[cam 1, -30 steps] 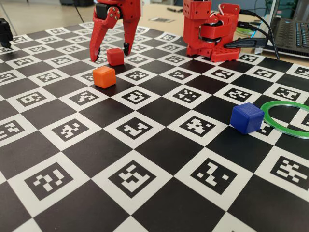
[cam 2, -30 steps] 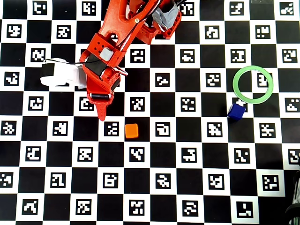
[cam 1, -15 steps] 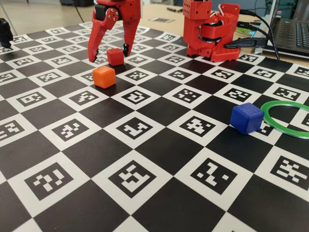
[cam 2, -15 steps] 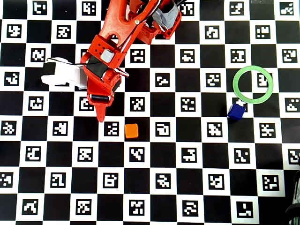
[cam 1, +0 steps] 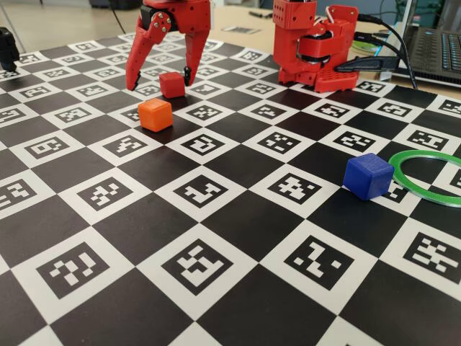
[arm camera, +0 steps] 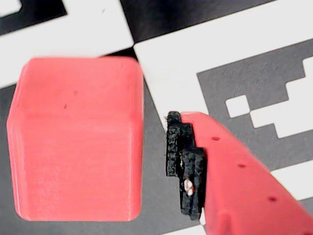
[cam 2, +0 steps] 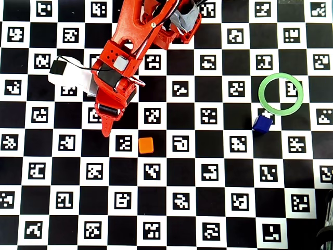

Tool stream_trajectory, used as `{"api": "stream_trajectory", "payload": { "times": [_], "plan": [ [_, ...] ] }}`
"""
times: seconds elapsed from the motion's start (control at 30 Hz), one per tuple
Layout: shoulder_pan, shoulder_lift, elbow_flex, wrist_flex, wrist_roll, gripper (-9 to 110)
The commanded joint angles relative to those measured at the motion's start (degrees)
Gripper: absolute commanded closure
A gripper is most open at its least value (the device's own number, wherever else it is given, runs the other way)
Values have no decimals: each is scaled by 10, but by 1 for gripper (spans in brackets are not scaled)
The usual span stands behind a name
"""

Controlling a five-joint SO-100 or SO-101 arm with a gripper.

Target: Grab the red cube then put it in the green circle then put the blue cube on top and finally the orange cube on top

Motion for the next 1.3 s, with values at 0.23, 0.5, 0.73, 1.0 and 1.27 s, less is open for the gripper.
{"api": "stream_trajectory", "payload": {
  "times": [0.23, 0.5, 0.73, 1.0, 1.27],
  "plan": [
    [7, 9, 0, -9, 18, 53],
    [6, 9, 0, -9, 18, 79],
    [6, 9, 1, -9, 21, 91],
    [6, 19, -20, 18, 20, 94],
    [-37, 65, -185, 191, 15, 94]
  ]
}}
